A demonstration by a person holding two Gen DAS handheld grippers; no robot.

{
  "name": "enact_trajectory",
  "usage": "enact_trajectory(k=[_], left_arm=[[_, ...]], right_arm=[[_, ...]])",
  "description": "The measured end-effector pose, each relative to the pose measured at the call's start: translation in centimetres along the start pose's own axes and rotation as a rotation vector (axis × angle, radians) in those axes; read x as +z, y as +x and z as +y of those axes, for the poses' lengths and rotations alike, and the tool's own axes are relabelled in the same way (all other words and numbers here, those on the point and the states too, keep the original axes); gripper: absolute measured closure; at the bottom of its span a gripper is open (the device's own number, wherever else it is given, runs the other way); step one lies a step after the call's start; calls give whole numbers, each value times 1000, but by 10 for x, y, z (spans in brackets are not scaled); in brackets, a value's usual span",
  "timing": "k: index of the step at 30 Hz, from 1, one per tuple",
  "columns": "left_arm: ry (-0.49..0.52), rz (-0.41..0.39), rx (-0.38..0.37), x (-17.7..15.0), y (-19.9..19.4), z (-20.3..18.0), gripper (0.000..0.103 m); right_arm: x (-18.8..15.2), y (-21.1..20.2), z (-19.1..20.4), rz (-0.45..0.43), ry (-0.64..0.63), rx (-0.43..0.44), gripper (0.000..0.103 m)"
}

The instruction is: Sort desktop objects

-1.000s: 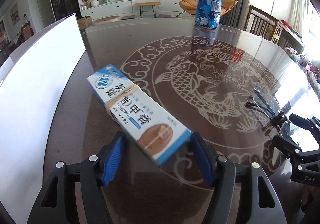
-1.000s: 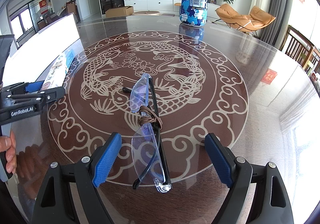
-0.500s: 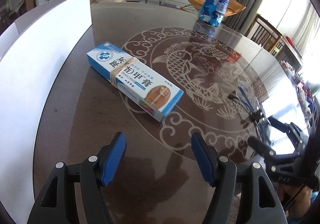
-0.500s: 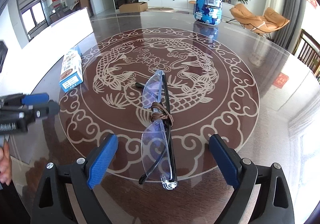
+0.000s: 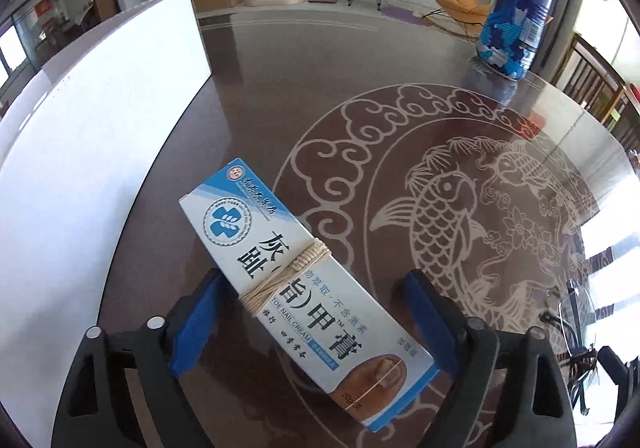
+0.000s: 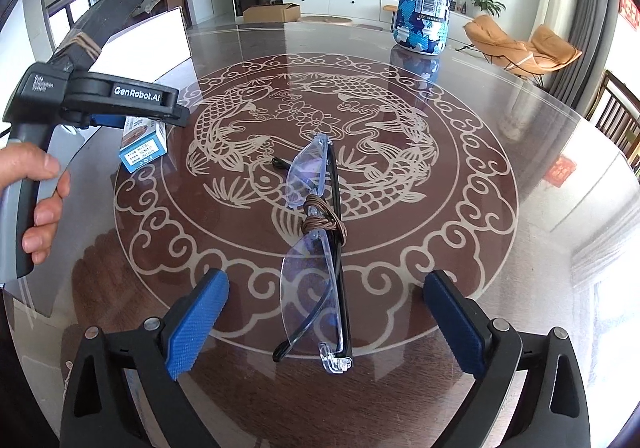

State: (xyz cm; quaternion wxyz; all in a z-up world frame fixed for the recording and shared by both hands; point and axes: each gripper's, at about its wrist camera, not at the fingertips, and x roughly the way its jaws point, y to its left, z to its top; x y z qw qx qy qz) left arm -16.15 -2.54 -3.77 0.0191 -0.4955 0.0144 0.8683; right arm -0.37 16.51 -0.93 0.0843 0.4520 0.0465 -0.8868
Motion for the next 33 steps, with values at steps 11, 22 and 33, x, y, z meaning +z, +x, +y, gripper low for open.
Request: enact_trajectory(k=[11, 22, 33], left_arm=[[301, -24, -120, -68, -49, -6, 61], [200, -17, -168, -87, -60, 0, 61], [145, -76, -242, -76, -115, 21, 61]], right_arm=[[32, 3, -37, 194, 97, 208, 16], [63, 23, -12, 244, 20, 93, 75], [93, -29, 13, 179, -16, 168, 83]])
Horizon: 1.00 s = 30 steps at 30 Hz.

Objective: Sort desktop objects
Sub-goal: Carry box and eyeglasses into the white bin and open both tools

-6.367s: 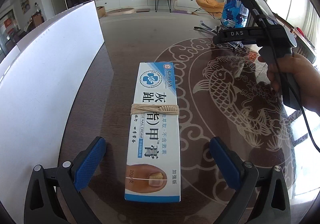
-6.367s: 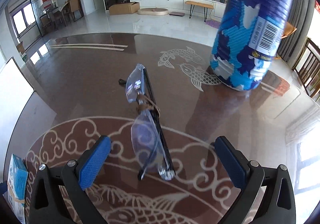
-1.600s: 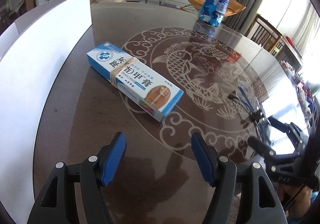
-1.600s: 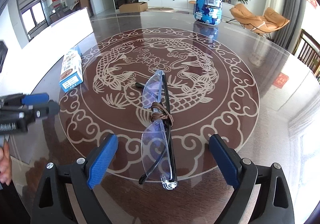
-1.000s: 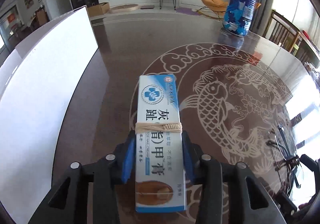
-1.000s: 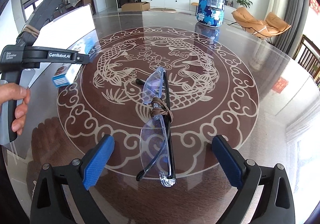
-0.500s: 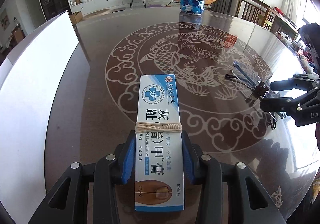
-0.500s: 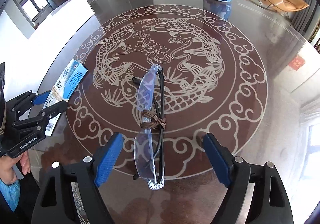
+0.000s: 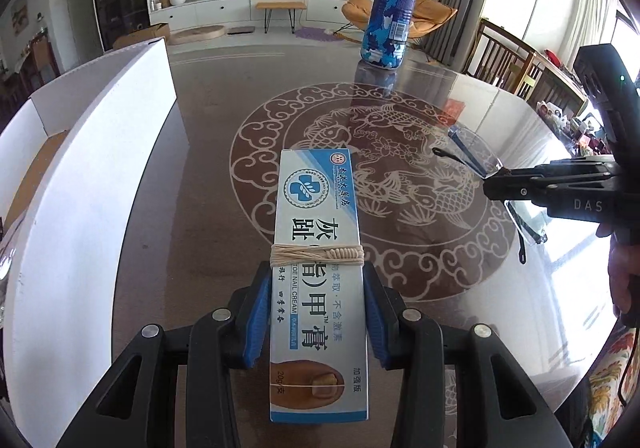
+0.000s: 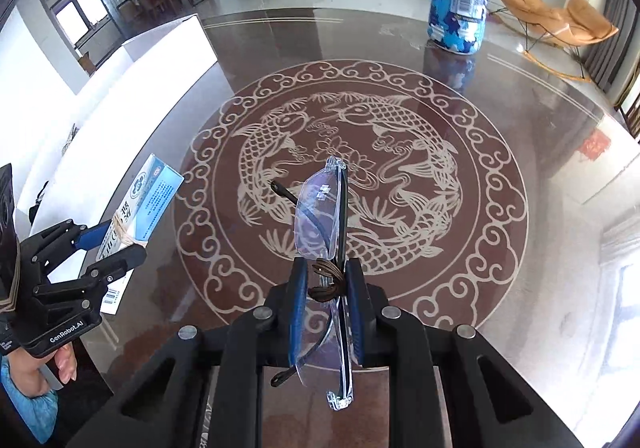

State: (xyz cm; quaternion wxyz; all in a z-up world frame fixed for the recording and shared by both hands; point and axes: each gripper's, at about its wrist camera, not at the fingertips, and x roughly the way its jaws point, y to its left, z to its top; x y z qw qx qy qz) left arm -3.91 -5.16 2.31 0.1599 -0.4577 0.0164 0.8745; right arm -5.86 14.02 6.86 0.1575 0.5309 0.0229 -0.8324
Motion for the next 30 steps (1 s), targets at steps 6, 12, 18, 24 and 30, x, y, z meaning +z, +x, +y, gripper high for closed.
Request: enact_trajectory(k=[6, 12, 18, 24, 30], left_arm=[[-76, -84, 11, 26, -66, 55, 61], [-163, -137, 162, 26, -126, 148, 61], [-322, -89, 272, 0, -142, 248, 61], [-409, -8, 315, -35, -124, 296, 61], [-471, 49, 337, -55, -111, 315, 58]], right_arm=[[40, -26, 68, -72, -94, 87, 83], [85, -37, 174, -130, -199, 208, 83], [103, -17, 293, -106, -276, 388, 82], [88, 35, 375, 5, -340, 441, 82], [67, 71, 393, 67, -380, 381, 54]])
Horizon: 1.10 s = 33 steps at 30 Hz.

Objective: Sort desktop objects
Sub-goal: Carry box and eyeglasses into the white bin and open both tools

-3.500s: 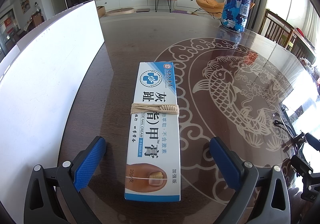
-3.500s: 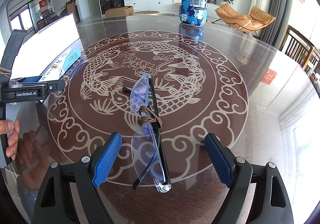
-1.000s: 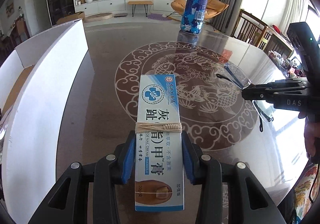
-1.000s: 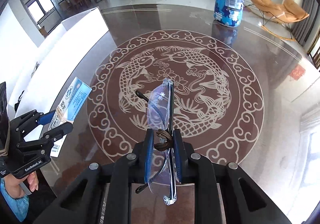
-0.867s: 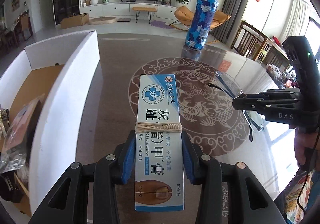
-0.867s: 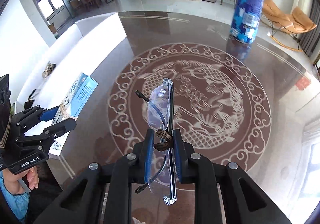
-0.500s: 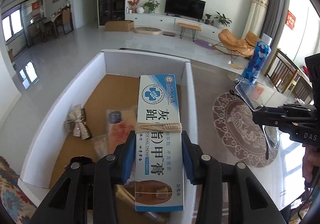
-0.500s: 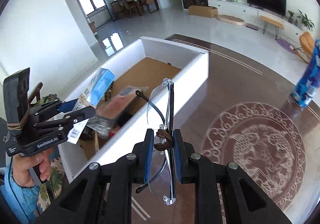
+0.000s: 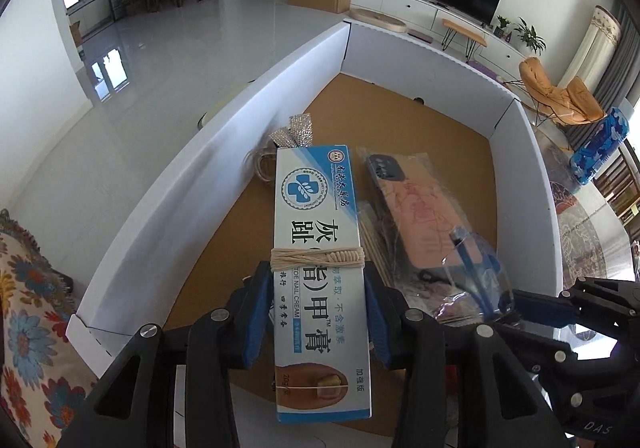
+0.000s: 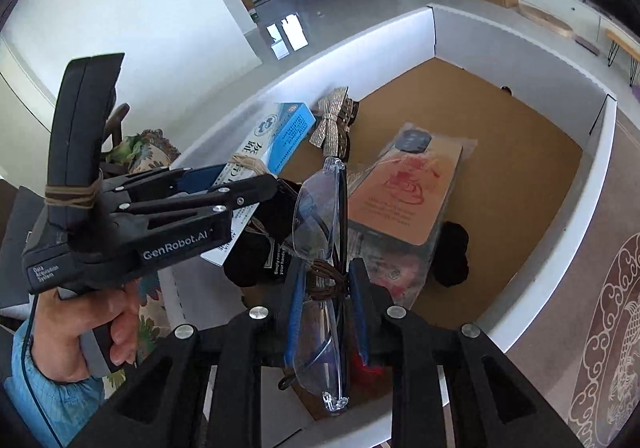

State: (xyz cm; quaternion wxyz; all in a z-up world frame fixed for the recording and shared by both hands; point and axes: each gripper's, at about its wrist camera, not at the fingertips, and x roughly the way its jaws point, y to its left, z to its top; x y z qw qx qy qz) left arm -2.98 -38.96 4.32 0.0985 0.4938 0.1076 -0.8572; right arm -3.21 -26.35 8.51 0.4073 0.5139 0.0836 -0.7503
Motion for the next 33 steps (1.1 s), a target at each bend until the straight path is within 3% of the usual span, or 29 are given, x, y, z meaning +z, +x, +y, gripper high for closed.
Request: enact_trajectory(k=[1, 3, 4, 12, 14, 16, 18, 24, 33], left_arm=[[-4, 4, 2, -2, 0, 1, 53], [-12, -4, 1, -3, -1, 1, 31], [-17, -19, 4, -4, -6, 1, 19], [-24, -134, 86, -9, -42, -22, 14], [-42, -150, 77, -13, -50, -30, 0], [-60, -138, 38, -18, -55, -37, 0], [-62, -138, 46, -21, -60, -45, 0], [-59, -237, 230, -28, -83, -67, 0], [-102, -260, 237, -34, -88, -70, 0]], right_arm=[[-4, -2, -2, -8, 5, 4, 26], [-7, -10, -6, -44, 9, 15, 13], [-8, -17, -8, -58, 5, 6, 13], [-20, -74, -15, -164, -54, -98, 11], [-24, -81, -20, -167, -73, -142, 9], [-29, -90, -26, -172, -66, -157, 9], [-31, -95, -34, -173, -46, -153, 9], [-38, -103, -45, -171, -20, -166, 9], [-40, -93, -55, -148, 0, -172, 9]])
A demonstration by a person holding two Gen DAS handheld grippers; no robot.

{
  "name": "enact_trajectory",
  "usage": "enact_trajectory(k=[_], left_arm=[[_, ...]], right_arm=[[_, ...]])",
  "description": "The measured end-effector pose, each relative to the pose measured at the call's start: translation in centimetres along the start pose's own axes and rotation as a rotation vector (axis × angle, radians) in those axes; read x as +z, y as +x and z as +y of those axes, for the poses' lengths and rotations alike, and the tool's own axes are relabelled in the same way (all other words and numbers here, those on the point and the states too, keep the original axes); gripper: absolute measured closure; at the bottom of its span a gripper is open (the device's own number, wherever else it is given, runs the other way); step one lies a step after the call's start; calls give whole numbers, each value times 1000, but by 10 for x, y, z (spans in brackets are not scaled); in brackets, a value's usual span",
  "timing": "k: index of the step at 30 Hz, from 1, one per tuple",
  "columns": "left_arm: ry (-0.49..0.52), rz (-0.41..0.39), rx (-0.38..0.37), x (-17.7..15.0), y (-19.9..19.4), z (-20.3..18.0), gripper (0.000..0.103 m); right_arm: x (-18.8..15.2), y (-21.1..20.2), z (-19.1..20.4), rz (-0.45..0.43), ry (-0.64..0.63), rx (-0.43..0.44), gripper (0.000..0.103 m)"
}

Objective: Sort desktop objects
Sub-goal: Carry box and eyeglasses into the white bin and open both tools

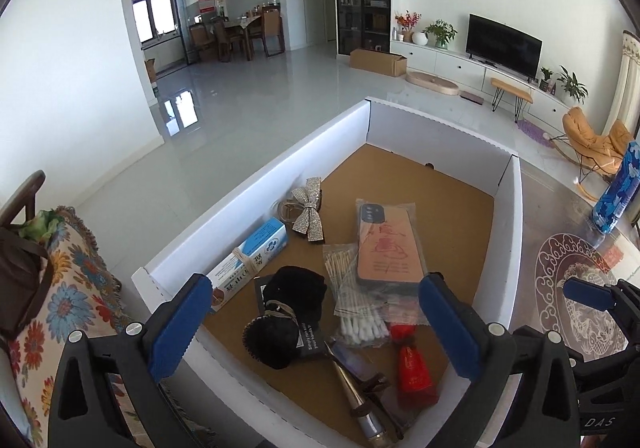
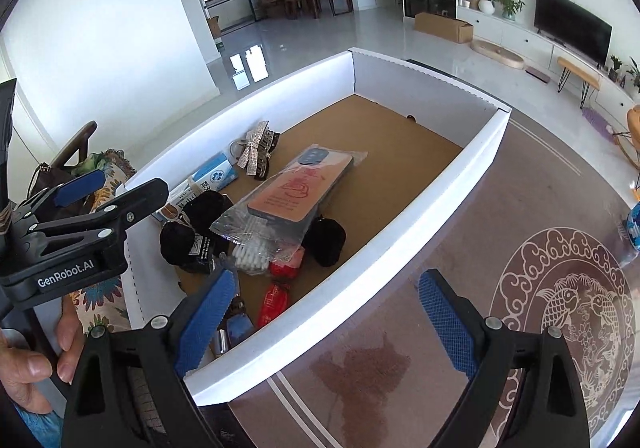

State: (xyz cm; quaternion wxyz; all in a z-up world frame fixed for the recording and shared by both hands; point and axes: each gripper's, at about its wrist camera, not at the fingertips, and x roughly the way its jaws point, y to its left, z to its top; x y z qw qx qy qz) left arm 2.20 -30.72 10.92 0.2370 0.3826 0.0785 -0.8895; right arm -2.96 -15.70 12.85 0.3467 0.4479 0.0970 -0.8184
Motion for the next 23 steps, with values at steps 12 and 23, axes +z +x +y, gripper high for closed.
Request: enact_trajectory(k=[12, 23], left_arm=[[-3, 26, 25, -12, 13, 0, 0], [-29, -12, 69, -15, 13, 9, 0]], right_arm=[[-2, 16, -12, 26, 18, -17, 9], [6, 30, 9, 41, -21, -11, 9]])
